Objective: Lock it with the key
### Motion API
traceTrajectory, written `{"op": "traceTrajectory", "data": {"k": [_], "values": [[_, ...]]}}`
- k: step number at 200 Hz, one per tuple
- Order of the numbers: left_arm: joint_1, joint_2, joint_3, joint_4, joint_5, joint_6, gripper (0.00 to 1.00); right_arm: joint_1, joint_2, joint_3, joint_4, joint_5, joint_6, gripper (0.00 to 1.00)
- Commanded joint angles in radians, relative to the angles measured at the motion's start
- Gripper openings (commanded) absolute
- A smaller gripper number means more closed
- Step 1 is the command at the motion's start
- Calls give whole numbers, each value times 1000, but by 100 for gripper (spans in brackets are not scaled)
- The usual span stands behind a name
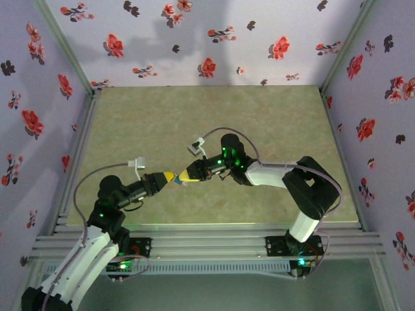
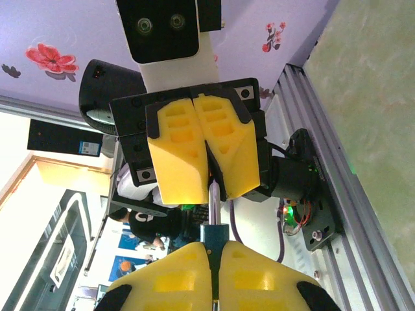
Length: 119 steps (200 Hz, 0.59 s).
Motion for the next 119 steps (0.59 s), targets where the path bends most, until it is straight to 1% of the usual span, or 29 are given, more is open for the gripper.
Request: {"op": "traceTrajectory", "data": {"k": [1, 36, 119], "values": [[-42, -8, -28, -10, 110, -12, 0, -15, 11, 74, 105, 106, 3, 0], [-63, -8, -27, -5, 90, -11, 0, -18, 25, 91, 62, 123, -36, 0], [-109, -5, -31, 31, 41, -13, 0, -18, 41, 110, 54, 143, -42, 0]]}}
